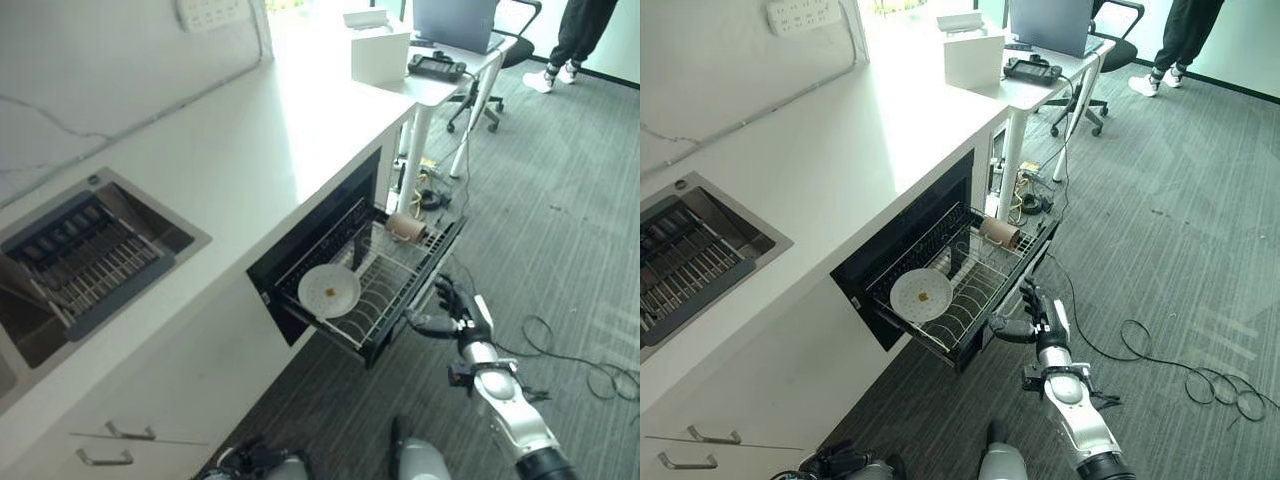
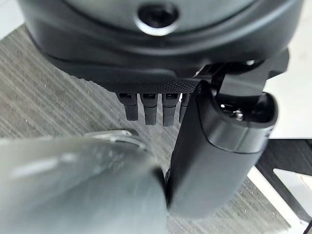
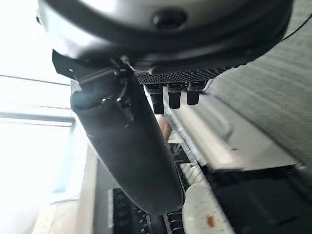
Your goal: Place the dishes in the dishwasher.
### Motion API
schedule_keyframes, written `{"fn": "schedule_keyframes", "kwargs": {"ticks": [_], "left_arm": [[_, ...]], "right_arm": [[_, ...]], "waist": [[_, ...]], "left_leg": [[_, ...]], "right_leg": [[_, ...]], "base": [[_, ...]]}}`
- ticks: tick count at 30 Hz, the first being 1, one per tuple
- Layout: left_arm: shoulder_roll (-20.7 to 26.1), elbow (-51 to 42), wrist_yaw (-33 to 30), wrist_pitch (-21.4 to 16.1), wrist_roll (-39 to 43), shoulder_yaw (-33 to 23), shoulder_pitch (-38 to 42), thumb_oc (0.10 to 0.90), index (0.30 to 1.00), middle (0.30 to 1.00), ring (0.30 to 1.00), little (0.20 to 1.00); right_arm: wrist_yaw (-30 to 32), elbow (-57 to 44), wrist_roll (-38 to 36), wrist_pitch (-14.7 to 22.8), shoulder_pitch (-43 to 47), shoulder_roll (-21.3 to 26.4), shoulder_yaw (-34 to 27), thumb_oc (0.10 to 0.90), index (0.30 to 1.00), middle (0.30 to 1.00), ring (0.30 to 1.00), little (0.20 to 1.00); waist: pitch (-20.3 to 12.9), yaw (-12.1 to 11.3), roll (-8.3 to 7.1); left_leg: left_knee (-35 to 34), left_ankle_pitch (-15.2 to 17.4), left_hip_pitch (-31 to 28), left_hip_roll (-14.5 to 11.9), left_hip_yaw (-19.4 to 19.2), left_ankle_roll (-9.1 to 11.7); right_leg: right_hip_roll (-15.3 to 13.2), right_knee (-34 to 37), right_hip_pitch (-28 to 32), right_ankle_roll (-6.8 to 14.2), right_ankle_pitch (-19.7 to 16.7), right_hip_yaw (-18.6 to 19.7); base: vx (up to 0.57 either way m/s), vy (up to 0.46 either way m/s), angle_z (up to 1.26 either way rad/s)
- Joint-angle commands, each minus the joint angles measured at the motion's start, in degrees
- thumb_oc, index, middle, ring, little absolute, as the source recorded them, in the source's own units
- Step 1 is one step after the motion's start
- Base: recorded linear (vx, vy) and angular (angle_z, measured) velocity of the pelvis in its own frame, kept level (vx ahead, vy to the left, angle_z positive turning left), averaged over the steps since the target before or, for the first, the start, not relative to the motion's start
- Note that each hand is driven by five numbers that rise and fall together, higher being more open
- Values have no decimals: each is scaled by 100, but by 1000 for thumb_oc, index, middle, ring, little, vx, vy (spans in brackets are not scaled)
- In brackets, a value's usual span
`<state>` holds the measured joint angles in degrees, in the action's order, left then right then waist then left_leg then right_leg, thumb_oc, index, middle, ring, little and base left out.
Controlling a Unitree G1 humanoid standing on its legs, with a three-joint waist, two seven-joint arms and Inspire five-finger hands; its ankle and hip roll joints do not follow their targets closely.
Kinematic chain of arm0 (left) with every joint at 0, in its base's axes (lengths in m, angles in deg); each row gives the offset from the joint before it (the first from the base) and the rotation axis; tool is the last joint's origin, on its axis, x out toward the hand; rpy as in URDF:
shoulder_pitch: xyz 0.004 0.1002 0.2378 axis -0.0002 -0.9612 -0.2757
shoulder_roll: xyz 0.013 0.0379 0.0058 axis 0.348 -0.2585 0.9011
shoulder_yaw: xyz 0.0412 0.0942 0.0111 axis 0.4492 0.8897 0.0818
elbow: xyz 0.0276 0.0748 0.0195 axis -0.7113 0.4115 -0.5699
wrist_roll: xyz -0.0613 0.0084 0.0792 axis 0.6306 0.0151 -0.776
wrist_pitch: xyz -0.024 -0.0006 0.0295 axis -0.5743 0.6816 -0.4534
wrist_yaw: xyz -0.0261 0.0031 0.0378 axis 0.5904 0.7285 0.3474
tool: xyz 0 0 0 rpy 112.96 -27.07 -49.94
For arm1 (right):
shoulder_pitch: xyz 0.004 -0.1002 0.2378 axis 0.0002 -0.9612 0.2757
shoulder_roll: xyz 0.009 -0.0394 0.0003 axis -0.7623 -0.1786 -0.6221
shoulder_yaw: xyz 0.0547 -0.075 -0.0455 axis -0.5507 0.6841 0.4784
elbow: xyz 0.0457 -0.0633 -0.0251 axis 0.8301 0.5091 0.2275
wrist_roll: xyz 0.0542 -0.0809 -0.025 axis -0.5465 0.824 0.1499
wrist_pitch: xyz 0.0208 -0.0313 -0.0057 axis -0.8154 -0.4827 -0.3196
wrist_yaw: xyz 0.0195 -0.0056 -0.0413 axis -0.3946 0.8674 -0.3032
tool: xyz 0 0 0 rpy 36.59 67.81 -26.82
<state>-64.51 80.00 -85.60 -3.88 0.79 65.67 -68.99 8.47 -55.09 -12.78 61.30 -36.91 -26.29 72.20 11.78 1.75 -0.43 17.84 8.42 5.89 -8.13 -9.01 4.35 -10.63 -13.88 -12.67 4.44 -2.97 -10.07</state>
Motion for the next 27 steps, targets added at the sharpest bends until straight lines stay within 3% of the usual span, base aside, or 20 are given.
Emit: {"fn": "schedule_keyframes", "kwargs": {"ticks": [1, 5, 6, 8, 13, 15, 23, 27], "left_arm": [[-84, 146, -17, 332, -246, 331, -733, 800, 900, 900, 900, 900], [-130, 291, -1, 296, -294, 267, -908, 800, 900, 900, 900, 900], [217, 410, -213, 41, -173, -76, -578, 800, 900, 900, 900, 900], [158, 430, -148, -1, -362, -41, -650, 800, 900, 900, 900, 900], [-15, 382, -161, 46, -286, 27, -815, 800, 900, 900, 900, 900], [2, 295, -118, 109, -313, 49, -822, 800, 900, 900, 900, 900], [-16, 201, -73, 155, -306, 135, -827, 800, 900, 900, 900, 900], [-21, 267, -89, 169, -328, 127, -854, 800, 900, 900, 900, 900]], "right_arm": [[21, -581, -232, 447, 544, 18, -348, 800, 900, 900, 900, 900], [52, -415, -39, 586, 564, -2, -378, 800, 900, 900, 900, 900], [-212, -693, -579, 1134, 427, -1, -642, 800, 900, 900, 900, 900], [-234, -603, -422, 1201, 505, 33, -626, 800, 900, 900, 900, 900], [-177, -628, -559, 881, 540, 80, -782, 800, 900, 900, 900, 900], [121, -649, -464, 779, 489, 121, -841, 800, 900, 900, 900, 900], [642, -292, -126, 650, 529, 179, -963, 800, 900, 900, 900, 900], [906, 211, -545, 670, 555, 81, -1007, 800, 900, 900, 900, 900]], "waist": [[36, -68, 29], [18, -134, 85], [163, 87, 56], [127, 46, 27], [-21, 5, 20], [-52, 32, 46], [-139, 46, 119], [-144, 10, 148]], "left_leg": [[-65, 431, -347, 147, 56, -135], [-65, 434, -343, 160, 109, -118], [-65, 482, -359, 38, -61, -113], [-65, 500, -450, 6, -100, -111], [-65, 480, -552, -107, -153, -23], [-65, 462, -569, -153, -161, 13], [-65, 498, -651, -178, -126, 61], [-65, 527, -660, -143, -83, 68]], "right_leg": [[-94, -331, 12, 299, 622, 0], [-86, -331, 95, 255, 682, -121], [-384, -331, -324, 424, 323, -148], [-385, -331, -286, 416, 340, -212], [-296, -331, -140, 324, 481, -277], [-291, -331, -127, 317, 487, -294], [-307, -331, -60, 295, 518, -366], [-363, -331, -66, 318, 493, -419]], "base": [[15, -92, 11], [11, -45, 20], [-15, -50, 1], [-5, -81, -4], [12, -54, -2], [0, 0, 0], [2, 8, 4], [0, 21, 1]]}}
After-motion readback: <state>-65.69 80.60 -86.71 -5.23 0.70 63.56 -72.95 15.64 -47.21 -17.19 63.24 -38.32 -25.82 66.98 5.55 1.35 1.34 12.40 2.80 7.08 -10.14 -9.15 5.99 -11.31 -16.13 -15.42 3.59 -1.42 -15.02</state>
